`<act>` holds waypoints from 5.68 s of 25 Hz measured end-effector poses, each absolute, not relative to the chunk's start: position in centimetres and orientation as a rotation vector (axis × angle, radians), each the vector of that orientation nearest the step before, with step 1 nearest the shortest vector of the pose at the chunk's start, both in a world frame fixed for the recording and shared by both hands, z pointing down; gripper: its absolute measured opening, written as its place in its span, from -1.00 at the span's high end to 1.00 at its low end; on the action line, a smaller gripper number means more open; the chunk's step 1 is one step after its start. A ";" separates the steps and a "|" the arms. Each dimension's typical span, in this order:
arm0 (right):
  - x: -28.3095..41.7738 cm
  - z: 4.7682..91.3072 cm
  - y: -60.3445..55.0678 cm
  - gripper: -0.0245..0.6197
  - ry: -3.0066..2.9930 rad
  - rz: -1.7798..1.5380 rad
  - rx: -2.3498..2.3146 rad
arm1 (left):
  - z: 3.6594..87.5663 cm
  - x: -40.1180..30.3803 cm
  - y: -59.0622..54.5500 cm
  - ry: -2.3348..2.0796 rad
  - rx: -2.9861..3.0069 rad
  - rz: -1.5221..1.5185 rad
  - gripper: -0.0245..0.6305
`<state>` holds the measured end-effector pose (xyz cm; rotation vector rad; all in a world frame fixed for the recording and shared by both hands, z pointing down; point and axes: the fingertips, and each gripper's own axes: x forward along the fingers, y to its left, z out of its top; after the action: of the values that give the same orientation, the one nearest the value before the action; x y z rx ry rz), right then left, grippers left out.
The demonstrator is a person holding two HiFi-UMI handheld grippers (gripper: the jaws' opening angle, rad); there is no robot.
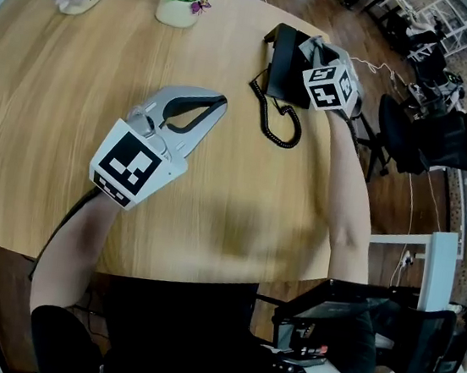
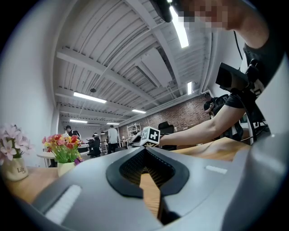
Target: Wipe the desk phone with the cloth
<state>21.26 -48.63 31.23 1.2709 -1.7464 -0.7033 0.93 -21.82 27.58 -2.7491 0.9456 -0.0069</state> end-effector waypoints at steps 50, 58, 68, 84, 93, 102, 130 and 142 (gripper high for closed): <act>13.5 29.2 -38.4 0.87 -1.948 -1.008 0.821 | 27.5 0.7 -22.0 0.967 -2.726 -0.008 0.92; 13.4 28.5 -50.7 0.87 -1.829 -0.853 1.007 | 27.7 0.7 -22.1 0.962 -2.726 -0.016 0.92; 12.2 33.5 -41.4 0.87 -1.775 -1.021 0.757 | 27.6 1.0 -21.6 0.935 -2.723 -0.027 0.92; 13.3 37.6 -28.7 0.87 -1.875 -1.021 0.536 | 27.8 0.6 -21.8 0.968 -2.739 -0.006 0.92; 21.4 24.9 -42.4 0.87 -2.037 -0.867 1.184 | 28.0 0.9 -21.6 0.954 -2.735 -0.019 0.92; 19.7 30.7 -49.2 0.87 -1.835 -0.948 0.865 | 27.8 0.4 -22.1 0.971 -2.734 -0.018 0.92; 19.3 29.4 -43.3 0.87 -1.998 -0.975 0.873 | 28.0 0.6 -22.2 0.969 -2.775 0.009 0.92; 19.4 34.1 -41.3 0.87 -1.840 -1.023 0.722 | 27.7 0.8 -21.9 0.939 -2.766 -0.006 0.92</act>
<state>19.44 -41.29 34.06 0.7224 -1.8399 -1.0232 0.78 -21.92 27.67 -2.7661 0.9386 -0.0059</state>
